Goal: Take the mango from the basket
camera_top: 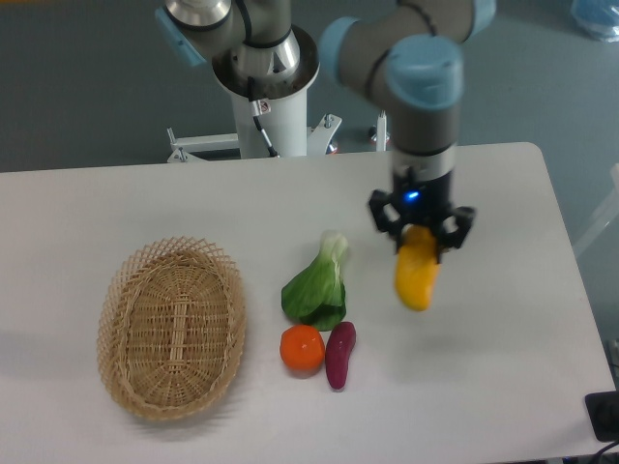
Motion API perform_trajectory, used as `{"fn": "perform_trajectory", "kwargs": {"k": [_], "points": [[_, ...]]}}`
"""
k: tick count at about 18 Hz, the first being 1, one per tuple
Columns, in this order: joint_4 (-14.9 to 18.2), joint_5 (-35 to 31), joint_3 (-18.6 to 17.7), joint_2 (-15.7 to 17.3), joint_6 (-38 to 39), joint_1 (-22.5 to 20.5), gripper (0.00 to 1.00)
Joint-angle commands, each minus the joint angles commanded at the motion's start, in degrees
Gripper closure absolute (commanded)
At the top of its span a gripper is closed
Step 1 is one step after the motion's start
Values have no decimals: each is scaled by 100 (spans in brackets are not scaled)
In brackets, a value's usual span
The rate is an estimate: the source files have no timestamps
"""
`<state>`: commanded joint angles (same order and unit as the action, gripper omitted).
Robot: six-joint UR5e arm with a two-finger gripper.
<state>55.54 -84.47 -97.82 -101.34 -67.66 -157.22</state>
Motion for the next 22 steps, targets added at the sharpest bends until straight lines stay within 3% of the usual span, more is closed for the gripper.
{"fn": "perform_trajectory", "kwargs": {"k": [4,11,22], "points": [[9,36,44,-26,-291,-195,52],[0,10,97,-167,-300,-195,52],[0,27,62,-114,-300,-195,52]]}}
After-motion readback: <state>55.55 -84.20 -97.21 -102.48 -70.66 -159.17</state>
